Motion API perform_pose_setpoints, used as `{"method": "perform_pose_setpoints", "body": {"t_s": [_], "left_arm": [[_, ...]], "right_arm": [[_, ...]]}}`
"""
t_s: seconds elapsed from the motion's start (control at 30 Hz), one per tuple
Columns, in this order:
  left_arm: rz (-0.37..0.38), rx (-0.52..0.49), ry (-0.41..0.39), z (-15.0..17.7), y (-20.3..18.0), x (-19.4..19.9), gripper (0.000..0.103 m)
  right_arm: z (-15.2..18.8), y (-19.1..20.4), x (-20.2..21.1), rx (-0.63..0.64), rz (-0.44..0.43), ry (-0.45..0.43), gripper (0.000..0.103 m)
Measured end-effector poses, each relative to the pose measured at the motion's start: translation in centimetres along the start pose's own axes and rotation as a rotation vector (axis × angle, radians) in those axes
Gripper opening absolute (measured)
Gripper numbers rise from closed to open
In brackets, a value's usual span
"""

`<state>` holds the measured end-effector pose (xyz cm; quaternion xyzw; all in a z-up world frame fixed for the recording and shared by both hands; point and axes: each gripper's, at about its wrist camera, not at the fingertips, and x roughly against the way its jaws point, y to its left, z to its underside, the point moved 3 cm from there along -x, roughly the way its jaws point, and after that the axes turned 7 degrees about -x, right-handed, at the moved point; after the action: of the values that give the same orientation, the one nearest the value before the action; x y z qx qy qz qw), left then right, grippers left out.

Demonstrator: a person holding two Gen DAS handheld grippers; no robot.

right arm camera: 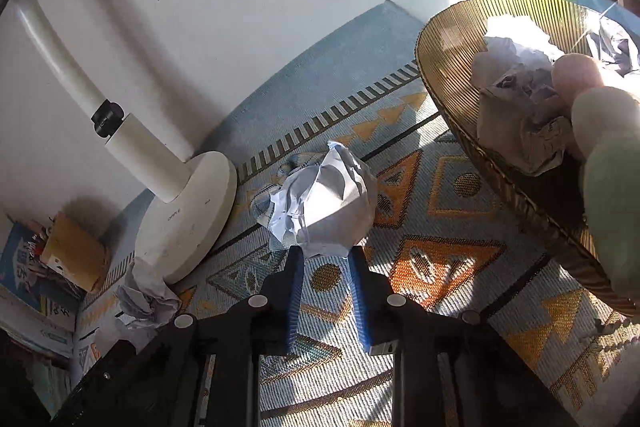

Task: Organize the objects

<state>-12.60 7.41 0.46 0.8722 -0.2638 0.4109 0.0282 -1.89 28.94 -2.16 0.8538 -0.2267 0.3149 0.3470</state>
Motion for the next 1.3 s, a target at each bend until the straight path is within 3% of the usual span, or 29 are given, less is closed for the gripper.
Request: {"method": "perform_pose_setpoints", "body": {"t_s": [0.2, 0.3, 0.43, 0.6, 0.73, 0.77, 0.87, 0.97, 1.13, 1.23, 1.3], "left_arm": [[-0.024, -0.005, -0.011, 3.1, -1.5, 3.9, 0.054], [-0.02, -0.001, -0.019, 5.8, -3.3, 6.5, 0.054], [0.066, 0.069, 0.028, 10.2, -5.2, 8.8, 0.054], [-0.036, 0.059, -0.035, 12.7, -5.9, 10.7, 0.054], [-0.077, 0.075, -0.052, 12.7, -5.1, 10.7, 0.054], [-0.081, 0.086, -0.049, 12.7, -4.8, 10.5, 0.054], [-0.082, 0.117, -0.054, 12.8, -4.1, 10.4, 0.054], [-0.109, 0.175, -0.103, 13.0, -3.1, 11.3, 0.055], [-0.166, 0.23, -0.123, 13.3, -1.9, 12.0, 0.055], [-0.157, 0.219, -0.114, 13.2, -2.1, 11.6, 0.054], [-0.162, 0.196, -0.107, 13.1, -2.6, 11.3, 0.055]], "right_arm": [[3.9, 0.2, 5.9, 0.124, -0.115, 0.059, 0.022], [6.8, -0.2, 9.3, 0.251, -0.167, 0.095, 0.022], [10.3, -1.2, 12.5, 0.408, -0.164, 0.067, 0.022], [11.7, -3.3, 13.7, 0.421, -0.198, 0.108, 0.022], [11.8, -2.6, 13.1, 0.433, -0.223, 0.147, 0.025], [11.9, -2.0, 12.8, 0.447, -0.231, 0.163, 0.031], [12.1, 0.0, 11.9, 0.487, -0.231, 0.177, 0.066], [12.4, 2.6, 10.7, 0.535, -0.255, 0.191, 0.067], [12.4, 5.7, 6.9, 0.568, -0.186, 0.221, 0.069], [12.5, 6.7, 5.2, 0.534, -0.239, 0.288, 0.069], [12.6, 6.8, 5.0, 0.532, -0.239, 0.272, 0.055]]}}
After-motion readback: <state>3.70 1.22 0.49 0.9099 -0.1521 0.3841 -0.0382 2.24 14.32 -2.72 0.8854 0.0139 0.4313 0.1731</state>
